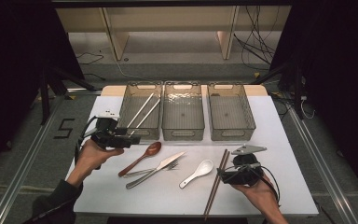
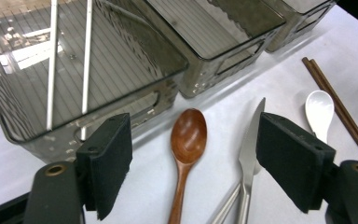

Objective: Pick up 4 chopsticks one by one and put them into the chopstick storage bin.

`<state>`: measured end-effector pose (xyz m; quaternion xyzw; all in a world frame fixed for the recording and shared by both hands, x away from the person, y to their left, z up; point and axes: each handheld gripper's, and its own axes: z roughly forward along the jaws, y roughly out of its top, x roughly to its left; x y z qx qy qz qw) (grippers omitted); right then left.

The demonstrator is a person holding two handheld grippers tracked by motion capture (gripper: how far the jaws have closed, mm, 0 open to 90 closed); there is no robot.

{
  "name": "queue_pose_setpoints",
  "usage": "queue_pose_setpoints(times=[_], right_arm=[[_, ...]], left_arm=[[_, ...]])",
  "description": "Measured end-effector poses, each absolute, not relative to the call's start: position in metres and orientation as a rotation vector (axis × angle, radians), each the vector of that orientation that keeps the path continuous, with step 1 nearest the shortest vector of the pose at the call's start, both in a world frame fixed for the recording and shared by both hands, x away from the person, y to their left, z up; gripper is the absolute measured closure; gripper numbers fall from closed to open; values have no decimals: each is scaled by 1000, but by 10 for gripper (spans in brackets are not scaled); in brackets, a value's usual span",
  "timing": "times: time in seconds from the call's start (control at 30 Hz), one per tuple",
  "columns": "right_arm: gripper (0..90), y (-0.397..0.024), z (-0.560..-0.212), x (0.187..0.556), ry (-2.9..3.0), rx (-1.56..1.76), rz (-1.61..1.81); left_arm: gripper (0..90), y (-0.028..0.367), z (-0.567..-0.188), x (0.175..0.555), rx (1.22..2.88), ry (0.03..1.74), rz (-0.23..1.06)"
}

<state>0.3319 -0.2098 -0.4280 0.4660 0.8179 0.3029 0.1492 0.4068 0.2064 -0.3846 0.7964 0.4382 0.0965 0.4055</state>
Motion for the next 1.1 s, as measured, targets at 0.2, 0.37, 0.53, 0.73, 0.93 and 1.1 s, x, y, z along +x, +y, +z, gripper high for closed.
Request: queue_pose_setpoints(times=[0.2, 0.37, 0.53, 0.73, 0.93, 1.1], right_arm=[[282, -197, -436, 332, 2420, 1334, 762], [282, -194, -441, 333, 2443, 1341, 716], [282, -194, -444, 335, 2458, 1354, 687], [281, -192, -447, 336, 2480, 1351, 653], [282, -190, -450, 337, 2502, 1353, 621], [282, -191, -453, 339, 2509, 1372, 600]], left_arm=[[254, 206, -391, 391, 1993, 1075, 250], [243, 202, -393, 380, 2002, 1029, 270], [226, 201, -394, 374, 2001, 1007, 269], [221, 203, -397, 371, 2016, 1008, 288], [221, 204, -398, 366, 2022, 1011, 294], [221, 204, -398, 364, 2016, 1017, 295]])
